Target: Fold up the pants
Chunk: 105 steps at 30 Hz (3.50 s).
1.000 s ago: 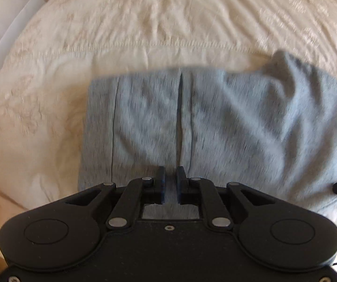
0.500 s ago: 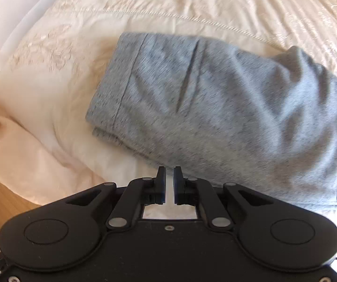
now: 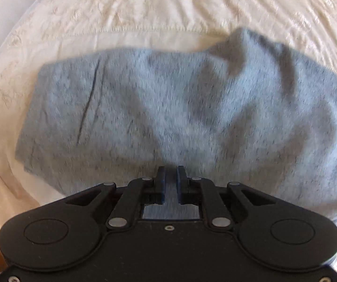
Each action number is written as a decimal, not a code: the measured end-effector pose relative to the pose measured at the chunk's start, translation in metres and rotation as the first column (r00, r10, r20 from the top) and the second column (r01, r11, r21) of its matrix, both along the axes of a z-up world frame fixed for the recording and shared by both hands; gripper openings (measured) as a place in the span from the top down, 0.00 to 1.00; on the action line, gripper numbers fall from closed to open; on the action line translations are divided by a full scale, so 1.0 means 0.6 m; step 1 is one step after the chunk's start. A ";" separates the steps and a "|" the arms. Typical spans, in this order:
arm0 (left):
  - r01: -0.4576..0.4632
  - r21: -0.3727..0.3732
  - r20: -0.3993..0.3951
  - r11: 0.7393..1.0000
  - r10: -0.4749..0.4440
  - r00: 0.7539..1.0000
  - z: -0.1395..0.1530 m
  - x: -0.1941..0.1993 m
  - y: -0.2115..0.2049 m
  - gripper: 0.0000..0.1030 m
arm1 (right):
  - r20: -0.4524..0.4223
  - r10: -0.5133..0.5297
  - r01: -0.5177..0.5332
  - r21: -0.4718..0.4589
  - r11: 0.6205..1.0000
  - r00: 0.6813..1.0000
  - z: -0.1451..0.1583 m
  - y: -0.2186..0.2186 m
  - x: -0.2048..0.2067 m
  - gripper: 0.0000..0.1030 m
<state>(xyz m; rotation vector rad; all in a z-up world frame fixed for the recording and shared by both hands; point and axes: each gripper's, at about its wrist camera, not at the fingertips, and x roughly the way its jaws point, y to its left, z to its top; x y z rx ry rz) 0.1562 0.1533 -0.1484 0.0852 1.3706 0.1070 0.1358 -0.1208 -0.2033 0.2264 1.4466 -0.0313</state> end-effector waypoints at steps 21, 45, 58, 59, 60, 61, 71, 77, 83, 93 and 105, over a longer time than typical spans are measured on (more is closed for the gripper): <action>-0.053 0.007 0.107 0.999 0.052 0.993 0.053 0.107 0.150 0.82 | 0.262 0.206 -0.259 0.184 0.948 0.943 0.148 0.201 0.261 0.75; 0.005 -0.128 0.112 0.992 0.010 0.994 -0.006 0.033 0.222 0.85 | 0.213 0.525 -0.555 0.121 0.823 0.824 0.100 0.380 0.330 0.97; 0.012 -0.111 0.282 0.994 0.020 0.959 0.092 0.220 0.206 0.82 | 0.173 0.503 -0.524 0.110 0.845 0.847 0.077 0.391 0.209 0.97; 0.001 -0.105 0.246 0.994 0.025 0.969 0.076 0.232 0.206 0.82 | 0.176 0.499 -0.520 0.106 0.848 0.849 0.078 0.390 0.213 0.98; -0.007 -0.105 0.198 0.994 0.028 0.980 0.057 0.234 0.208 0.82 | 0.181 0.491 -0.513 0.103 0.852 0.852 0.082 0.387 0.214 0.98; -0.006 -0.113 0.160 0.994 0.024 0.987 0.042 0.225 0.212 0.82 | 0.186 0.480 -0.503 0.103 0.858 0.857 0.085 0.382 0.214 0.98; 0.197 0.011 0.218 0.980 -0.195 0.956 0.011 0.053 0.160 0.88 | 0.186 0.416 -0.440 0.119 0.890 0.890 0.099 0.350 0.224 0.91; 0.111 -0.078 0.218 0.991 -0.091 0.972 0.009 0.066 0.181 0.92 | 0.203 0.244 -0.284 0.199 0.938 0.948 0.121 0.307 0.254 0.68; 0.155 -0.057 0.238 0.986 -0.138 0.961 0.007 0.055 0.178 0.92 | 0.157 0.225 -0.262 0.277 0.924 0.962 0.108 0.301 0.287 0.65; 0.147 -0.071 0.250 0.987 -0.126 0.960 0.006 0.052 0.183 0.92 | 0.127 0.387 -0.407 0.256 0.877 0.913 0.091 0.363 0.311 0.71; 0.140 0.004 0.326 0.990 -0.134 0.936 0.062 0.088 0.199 0.83 | 0.133 0.267 -0.289 0.189 0.938 0.954 0.042 0.355 0.414 0.95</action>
